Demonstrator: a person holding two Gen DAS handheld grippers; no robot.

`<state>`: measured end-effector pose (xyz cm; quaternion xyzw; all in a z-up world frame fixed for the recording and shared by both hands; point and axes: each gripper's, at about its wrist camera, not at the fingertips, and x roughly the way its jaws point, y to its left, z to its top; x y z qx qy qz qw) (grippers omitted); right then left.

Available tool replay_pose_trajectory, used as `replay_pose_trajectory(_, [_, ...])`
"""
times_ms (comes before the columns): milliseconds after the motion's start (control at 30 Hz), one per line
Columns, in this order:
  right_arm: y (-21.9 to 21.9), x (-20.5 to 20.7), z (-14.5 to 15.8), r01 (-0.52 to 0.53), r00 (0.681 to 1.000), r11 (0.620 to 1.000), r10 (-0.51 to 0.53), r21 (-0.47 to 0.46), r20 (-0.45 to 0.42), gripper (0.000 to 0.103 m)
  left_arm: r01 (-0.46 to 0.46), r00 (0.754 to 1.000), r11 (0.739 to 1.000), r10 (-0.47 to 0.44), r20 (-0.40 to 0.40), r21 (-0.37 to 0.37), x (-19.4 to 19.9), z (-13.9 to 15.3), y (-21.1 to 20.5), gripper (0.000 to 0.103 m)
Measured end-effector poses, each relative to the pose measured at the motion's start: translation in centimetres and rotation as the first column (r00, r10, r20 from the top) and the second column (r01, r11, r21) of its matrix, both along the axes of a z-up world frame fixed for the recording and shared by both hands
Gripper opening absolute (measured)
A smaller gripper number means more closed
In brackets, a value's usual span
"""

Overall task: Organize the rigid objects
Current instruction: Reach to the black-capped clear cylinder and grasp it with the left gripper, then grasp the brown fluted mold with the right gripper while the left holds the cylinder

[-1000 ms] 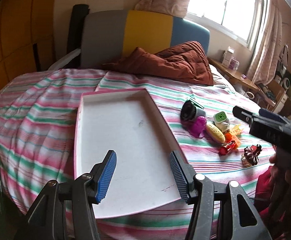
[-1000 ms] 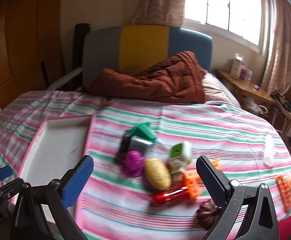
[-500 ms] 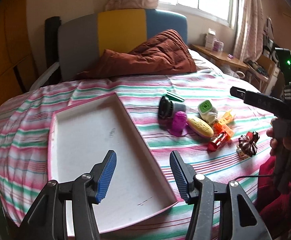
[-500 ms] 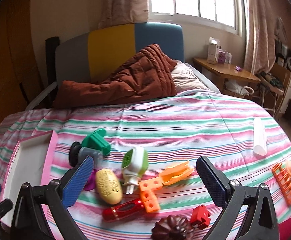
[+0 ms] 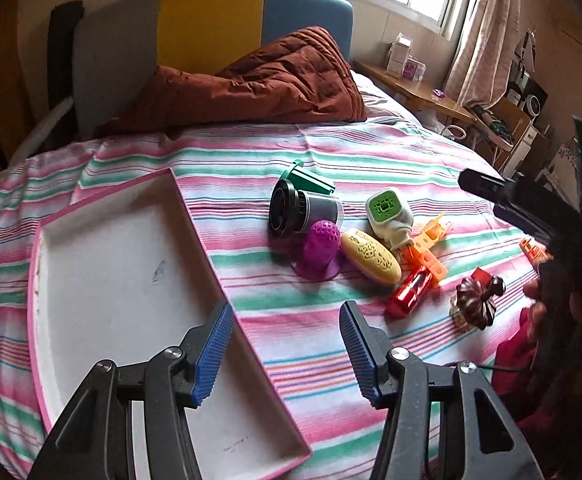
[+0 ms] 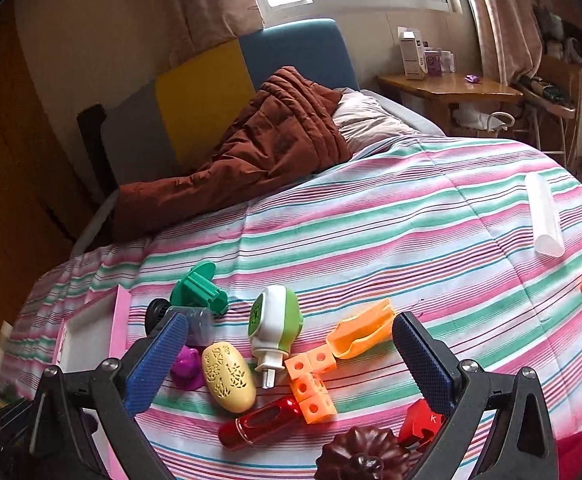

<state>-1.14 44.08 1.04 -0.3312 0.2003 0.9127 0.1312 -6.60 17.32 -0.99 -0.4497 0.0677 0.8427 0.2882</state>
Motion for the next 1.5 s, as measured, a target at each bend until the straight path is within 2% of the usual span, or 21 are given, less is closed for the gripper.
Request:
replay_pose_trajectory(200, [0.8,0.1,-0.1,0.022,1.000,0.999,-0.022,-0.040,0.004,0.103,0.022,0.997,0.999,-0.020,0.077,-0.025,-2.3,-1.2,2.2,0.056])
replay_pose_trajectory(500, [1.6,0.2,-0.3,0.030,1.000,0.994,-0.030,-0.108,0.001,0.103,0.021,0.994,0.997,-0.013,0.108,-0.075,-5.4,-2.3,5.4,0.057])
replay_pose_trajectory(533, [1.6,0.2,-0.3,0.026,1.000,0.994,-0.026,-0.106,0.002,0.103,0.017,0.995,0.997,-0.010,0.103,-0.074,-5.8,-2.1,5.8,0.059])
replay_pose_trajectory(600, [1.3,0.1,-0.3,0.018,1.000,0.995,-0.018,-0.097,0.003,0.103,0.022,0.997,0.997,-0.017,0.074,-0.069,-6.5,-1.8,6.9,0.076])
replay_pose_trajectory(667, [1.2,0.1,-0.2,0.016,1.000,0.996,-0.015,-0.091,0.003,0.103,0.042,0.996,0.994,-0.034,0.081,-0.103,-7.4,-2.0,8.5,0.081])
replay_pose_trajectory(1000, [2.1,0.4,-0.4,0.036,0.999,0.991,-0.037,-0.131,-0.005,0.103,0.026,0.992,0.978,0.000,0.127,-0.205,-10.8,-5.1,12.6,0.083])
replay_pose_trajectory(1033, [2.1,0.4,-0.4,0.039,0.999,0.991,-0.040,-0.132,-0.005,0.103,0.022,0.992,0.976,0.006,0.128,-0.217,-11.0,-5.4,12.7,0.082])
replay_pose_trajectory(1067, [2.2,0.4,-0.4,0.042,0.999,0.990,-0.043,-0.131,-0.004,0.103,0.021,0.991,0.975,0.009,0.134,-0.222,-11.3,-5.8,12.8,0.073])
replay_pose_trajectory(1100, [2.3,0.3,-0.4,0.044,0.999,0.991,-0.044,-0.129,-0.003,0.103,0.021,0.989,0.978,0.010,0.147,-0.207,-11.3,-6.0,12.6,0.066])
replay_pose_trajectory(1233, [2.3,0.3,-0.4,0.055,0.998,0.991,-0.056,-0.118,-0.002,0.103,0.013,0.989,0.994,0.004,0.150,-0.112,-10.8,-5.2,11.2,0.066])
replay_pose_trajectory(1300, [2.4,0.4,-0.4,0.061,0.998,0.991,-0.062,-0.118,-0.003,0.103,0.008,0.994,0.996,0.001,0.108,-0.085,-10.1,-4.2,10.4,0.066])
replay_pose_trajectory(1500, [2.7,0.2,-0.7,0.057,0.998,0.989,-0.055,-0.136,0.017,0.103,0.001,0.999,1.000,0.000,0.048,-0.015,-7.9,-1.6,7.2,0.066])
